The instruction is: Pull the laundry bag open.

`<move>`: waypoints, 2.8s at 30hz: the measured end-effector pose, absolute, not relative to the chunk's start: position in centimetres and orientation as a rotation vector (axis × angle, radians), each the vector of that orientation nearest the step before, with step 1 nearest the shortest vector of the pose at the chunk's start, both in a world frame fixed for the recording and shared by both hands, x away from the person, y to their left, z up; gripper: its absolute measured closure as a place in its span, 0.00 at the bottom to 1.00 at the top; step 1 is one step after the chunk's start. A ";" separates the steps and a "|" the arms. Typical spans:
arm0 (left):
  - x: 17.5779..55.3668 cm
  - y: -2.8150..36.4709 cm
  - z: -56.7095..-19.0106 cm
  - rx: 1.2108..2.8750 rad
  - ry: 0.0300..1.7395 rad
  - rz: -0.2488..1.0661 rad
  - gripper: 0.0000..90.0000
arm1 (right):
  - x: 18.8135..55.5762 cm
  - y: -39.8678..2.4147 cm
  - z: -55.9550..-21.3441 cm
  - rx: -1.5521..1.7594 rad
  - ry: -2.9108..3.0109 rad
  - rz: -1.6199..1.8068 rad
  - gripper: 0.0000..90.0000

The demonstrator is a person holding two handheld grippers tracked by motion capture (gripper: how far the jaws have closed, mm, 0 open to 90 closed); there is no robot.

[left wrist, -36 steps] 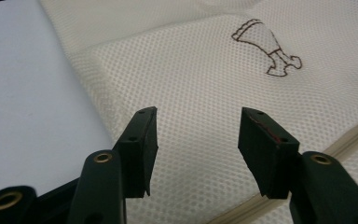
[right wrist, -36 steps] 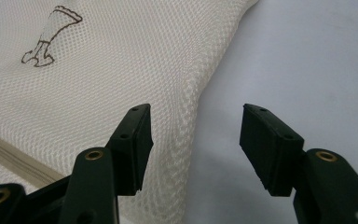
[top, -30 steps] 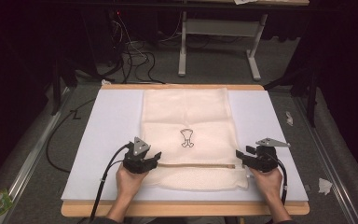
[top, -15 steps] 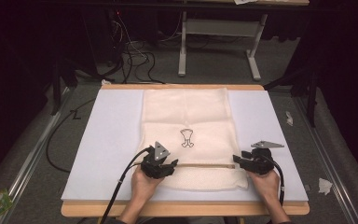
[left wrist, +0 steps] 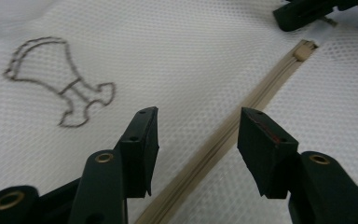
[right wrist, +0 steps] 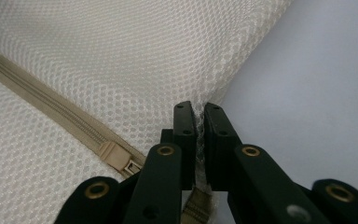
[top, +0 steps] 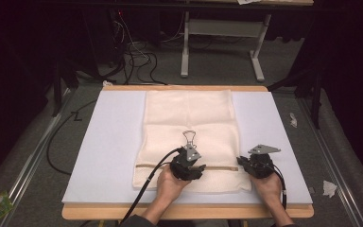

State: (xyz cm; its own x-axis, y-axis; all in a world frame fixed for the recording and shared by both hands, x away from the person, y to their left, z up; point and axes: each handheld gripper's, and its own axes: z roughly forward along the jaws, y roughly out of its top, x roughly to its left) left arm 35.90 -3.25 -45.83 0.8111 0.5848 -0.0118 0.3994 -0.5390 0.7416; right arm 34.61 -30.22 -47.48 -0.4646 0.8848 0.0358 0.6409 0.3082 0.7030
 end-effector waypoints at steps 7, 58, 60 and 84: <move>35.7 -6.3 -45.9 2.234 0.651 0.204 0.64 | 34.7 -30.6 -47.4 1.394 2.216 0.998 0.98; 36.3 -12.5 -47.6 2.141 0.673 -0.061 0.72 | 34.5 -31.4 -45.9 1.381 2.210 1.140 0.98; 36.3 -12.4 -47.5 2.145 0.668 -0.058 0.74 | 34.6 -31.4 -45.9 1.380 2.216 1.131 0.98; 36.6 -12.8 -47.4 2.133 0.690 -0.025 0.95 | 34.9 -31.3 -45.8 1.374 2.223 1.115 0.98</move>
